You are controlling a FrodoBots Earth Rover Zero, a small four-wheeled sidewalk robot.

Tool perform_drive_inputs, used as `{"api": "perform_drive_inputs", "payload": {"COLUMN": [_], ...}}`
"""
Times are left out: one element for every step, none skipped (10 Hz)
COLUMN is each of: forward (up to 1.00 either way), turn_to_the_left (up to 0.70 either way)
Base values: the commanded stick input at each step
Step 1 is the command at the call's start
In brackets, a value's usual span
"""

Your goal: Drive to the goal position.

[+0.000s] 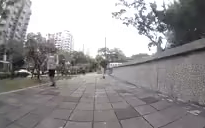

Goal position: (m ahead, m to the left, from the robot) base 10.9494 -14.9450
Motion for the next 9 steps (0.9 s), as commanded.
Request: {"api": "perform_drive_inputs", "payload": {"forward": [0.7, 0.7, 0.7, 0.7, 0.7, 0.7, 0.7, 0.7, 0.7], "turn_to_the_left": [0.0, 0.0, 0.0, 0.0, 0.0, 0.0, 0.0, 0.0, 0.0]}}
